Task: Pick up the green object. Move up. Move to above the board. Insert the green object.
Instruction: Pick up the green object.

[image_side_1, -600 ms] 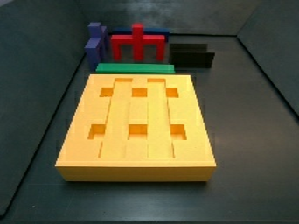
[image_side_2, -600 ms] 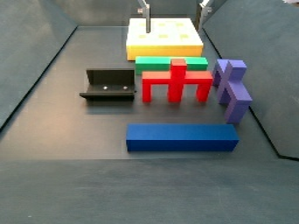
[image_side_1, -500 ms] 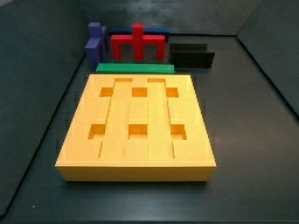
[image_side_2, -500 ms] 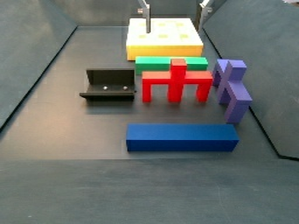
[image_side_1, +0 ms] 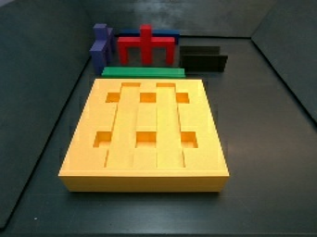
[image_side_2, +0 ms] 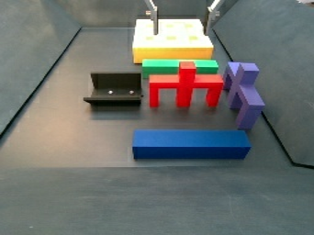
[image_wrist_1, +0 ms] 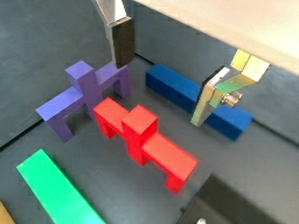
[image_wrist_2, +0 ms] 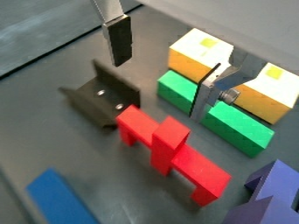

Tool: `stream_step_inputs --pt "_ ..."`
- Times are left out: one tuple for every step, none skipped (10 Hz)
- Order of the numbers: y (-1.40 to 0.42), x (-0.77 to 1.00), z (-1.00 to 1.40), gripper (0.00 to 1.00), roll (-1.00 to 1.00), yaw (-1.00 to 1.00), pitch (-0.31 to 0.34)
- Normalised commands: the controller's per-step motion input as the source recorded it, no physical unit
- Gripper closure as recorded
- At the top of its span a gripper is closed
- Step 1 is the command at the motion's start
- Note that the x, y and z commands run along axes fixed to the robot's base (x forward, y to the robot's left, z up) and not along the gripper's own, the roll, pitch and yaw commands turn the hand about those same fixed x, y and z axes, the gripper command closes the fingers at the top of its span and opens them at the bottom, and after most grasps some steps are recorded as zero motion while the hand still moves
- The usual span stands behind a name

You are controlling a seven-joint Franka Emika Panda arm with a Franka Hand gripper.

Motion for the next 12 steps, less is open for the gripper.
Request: stream_step_inputs --pt "-0.20 0.00 -0.06 0.00 -0.20 -0.80 -0.201" --pt "-0.17 0.00 -0.04 0.00 -0.19 -0.83 -0.187" --pt "-0.16 0.00 0.00 0.00 -0.19 -0.85 -0.164" --pt "-0.15 0.00 -0.01 0.00 -0.18 -0.87 -0.166" --pt "-0.15 0.00 -0.01 0.00 -0.15 -0.89 -0.147" --pt "-0.22 0.00 -0.07 0.00 -0.05 -0.93 -0.100" --pt "-0.27 0.00 -0.16 0.00 0.00 -0.94 -0.036" --pt "-0.29 0.00 -0.17 0.00 0.00 -0.94 -0.016" --pt "-0.33 0.01 -0.18 0.00 0.00 -0.91 0.000" --pt "-0.33 0.01 -0.18 0.00 0.00 -0.91 0.000" --pt "-0.33 0.01 -0.18 0.00 0.00 -0.92 0.000" --pt "-0.33 0.01 -0.18 0.00 0.00 -0.92 0.000"
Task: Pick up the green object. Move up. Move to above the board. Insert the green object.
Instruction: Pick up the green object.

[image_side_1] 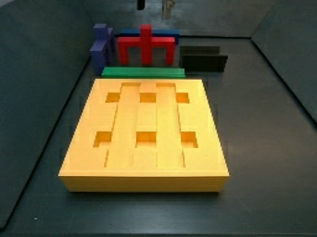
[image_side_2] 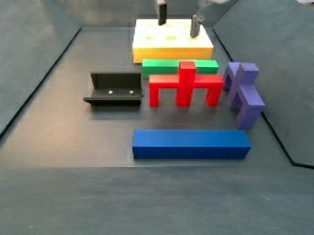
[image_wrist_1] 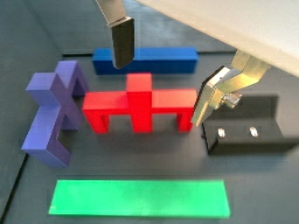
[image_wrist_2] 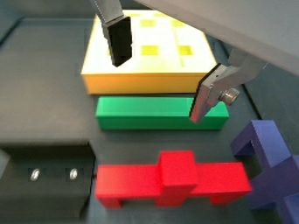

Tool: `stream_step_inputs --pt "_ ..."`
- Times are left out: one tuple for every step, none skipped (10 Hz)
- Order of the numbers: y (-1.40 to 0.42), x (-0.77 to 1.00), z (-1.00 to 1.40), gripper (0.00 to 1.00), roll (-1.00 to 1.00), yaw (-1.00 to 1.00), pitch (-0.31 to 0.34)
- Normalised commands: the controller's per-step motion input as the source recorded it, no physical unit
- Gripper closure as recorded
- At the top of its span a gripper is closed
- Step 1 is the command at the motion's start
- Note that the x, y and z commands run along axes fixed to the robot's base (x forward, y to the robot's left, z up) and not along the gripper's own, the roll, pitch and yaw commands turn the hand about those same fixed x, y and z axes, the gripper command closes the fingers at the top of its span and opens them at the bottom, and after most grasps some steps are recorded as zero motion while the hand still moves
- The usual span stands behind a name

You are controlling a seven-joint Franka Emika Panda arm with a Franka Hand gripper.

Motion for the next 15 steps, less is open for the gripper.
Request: stream_step_inputs --pt "-0.33 0.01 -0.18 0.00 0.00 -0.92 0.000" --pt "-0.33 0.01 -0.18 0.00 0.00 -0.92 0.000" --pt "-0.31 0.00 -0.21 0.00 0.00 -0.92 0.000" --pt "-0.23 0.00 -0.29 0.00 0.01 -0.97 0.000" --pt "-0.17 0.00 -0.38 0.00 0.00 -1.00 0.000" --pt "-0.15 0.00 -0.47 0.00 0.00 -1.00 0.000" --pt "-0.17 0.00 -0.54 0.00 0.01 -1.00 -0.010" --pt "-0.28 -0.04 -0.53 0.00 0.06 -0.84 0.000" --pt "-0.25 -0.05 -0.48 0.00 0.08 -0.17 0.009" --pt "-0.25 0.00 -0.58 0.00 0.00 -0.35 0.000" --pt "-0.15 -0.05 -0.62 0.00 0.00 -0.48 0.000" --pt "-0.09 -0.16 -0.51 0.00 0.00 -0.47 0.013" --pt "-0.03 -0.25 -0.41 0.00 0.00 -0.48 0.021" --pt "0.00 -0.37 -0.29 0.00 0.00 -0.43 0.026" --pt "0.00 -0.43 -0.19 0.00 0.00 -0.34 0.000"
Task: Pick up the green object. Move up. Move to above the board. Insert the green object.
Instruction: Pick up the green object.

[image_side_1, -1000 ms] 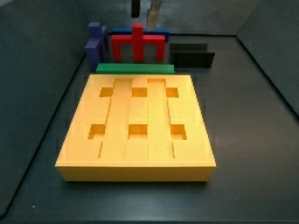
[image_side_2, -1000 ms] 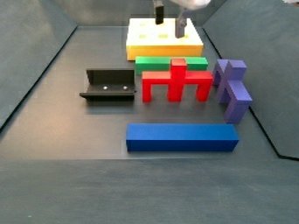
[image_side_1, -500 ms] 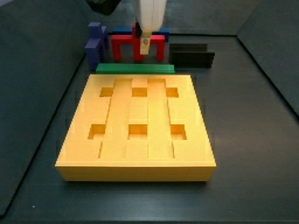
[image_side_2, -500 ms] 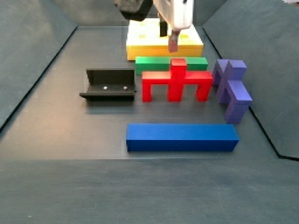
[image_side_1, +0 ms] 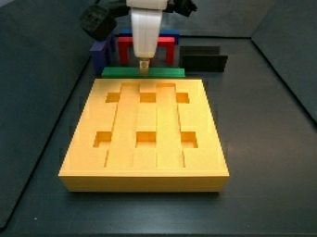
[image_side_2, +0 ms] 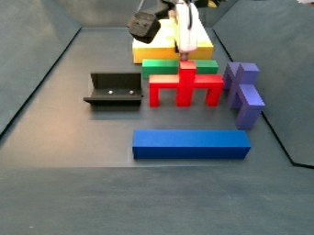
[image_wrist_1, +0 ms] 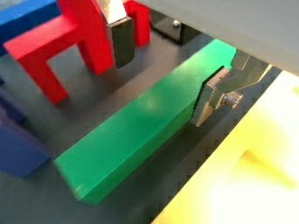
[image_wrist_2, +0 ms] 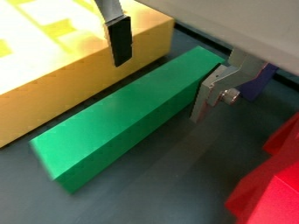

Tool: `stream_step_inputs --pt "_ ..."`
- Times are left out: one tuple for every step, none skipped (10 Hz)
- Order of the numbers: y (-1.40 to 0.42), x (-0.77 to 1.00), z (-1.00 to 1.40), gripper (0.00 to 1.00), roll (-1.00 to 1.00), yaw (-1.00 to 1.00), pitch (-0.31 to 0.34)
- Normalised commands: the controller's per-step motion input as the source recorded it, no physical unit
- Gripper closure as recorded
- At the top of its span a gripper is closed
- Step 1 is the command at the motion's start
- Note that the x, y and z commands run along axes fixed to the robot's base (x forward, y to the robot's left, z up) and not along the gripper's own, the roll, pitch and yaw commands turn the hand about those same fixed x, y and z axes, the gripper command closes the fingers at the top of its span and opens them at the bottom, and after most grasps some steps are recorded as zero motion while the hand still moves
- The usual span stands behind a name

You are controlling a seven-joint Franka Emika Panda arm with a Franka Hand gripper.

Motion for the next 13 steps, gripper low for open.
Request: stream_step_inputs --pt "0.00 -0.33 -0.18 0.00 0.00 -0.31 0.000" --pt "0.00 -0.25 -0.14 0.00 0.00 -0.26 0.000" --pt "0.00 0.00 -0.20 0.00 0.01 -0.06 0.000" --pt "0.00 0.16 -0.29 0.00 0.09 0.00 0.019" --pt "0.00 0.21 -0.26 0.00 0.12 0.00 0.049" --pt "0.00 0.24 -0.22 0.00 0.17 0.02 0.097" --pt "0.00 0.11 -0.26 0.00 0.20 0.01 0.084" --pt "0.00 0.04 -0.21 0.00 0.20 0.00 0.080" --pt "0.00 0.06 -0.11 0.00 0.17 0.00 0.083" --pt "0.00 0.01 0.00 0.00 0.10 0.00 0.051" --pt "0.00 0.00 0.00 0.00 0.00 0.00 0.000" --pt "0.00 0.00 0.00 1.00 0.00 0.00 0.000" --pt "0.00 0.00 0.00 1.00 0.00 0.00 0.000"
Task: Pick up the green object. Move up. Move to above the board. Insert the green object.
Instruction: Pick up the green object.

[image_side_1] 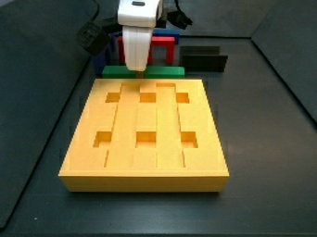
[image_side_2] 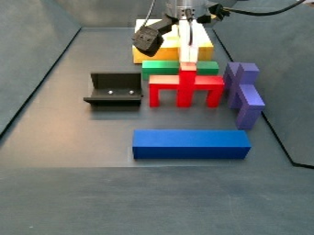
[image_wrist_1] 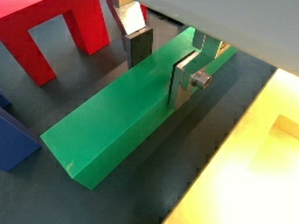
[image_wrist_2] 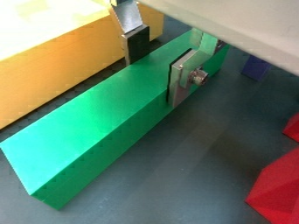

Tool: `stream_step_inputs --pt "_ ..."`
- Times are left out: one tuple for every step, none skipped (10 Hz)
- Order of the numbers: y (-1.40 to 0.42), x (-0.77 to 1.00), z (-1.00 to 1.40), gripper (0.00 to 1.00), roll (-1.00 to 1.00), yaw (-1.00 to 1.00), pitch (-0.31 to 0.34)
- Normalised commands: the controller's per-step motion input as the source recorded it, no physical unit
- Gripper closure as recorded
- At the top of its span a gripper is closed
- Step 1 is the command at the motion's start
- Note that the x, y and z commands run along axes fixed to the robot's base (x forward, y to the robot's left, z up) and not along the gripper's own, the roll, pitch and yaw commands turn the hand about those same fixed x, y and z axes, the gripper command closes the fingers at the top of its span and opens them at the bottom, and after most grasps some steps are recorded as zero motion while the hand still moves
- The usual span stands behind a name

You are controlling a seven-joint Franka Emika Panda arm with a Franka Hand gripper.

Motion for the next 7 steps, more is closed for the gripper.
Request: stream_step_inputs --pt "0.00 0.00 0.00 1.00 0.00 0.00 0.000" --pt "0.00 0.00 0.00 1.00 0.00 0.00 0.000" --pt "0.00 0.00 0.00 1.00 0.00 0.00 0.000" --pt "0.00 0.00 0.00 1.00 0.00 0.00 0.000" --pt "0.00 0.00 0.00 1.00 0.00 0.00 0.000" --pt "0.00 0.00 0.00 1.00 0.00 0.00 0.000" --pt "0.00 0.00 0.00 1.00 0.00 0.00 0.000"
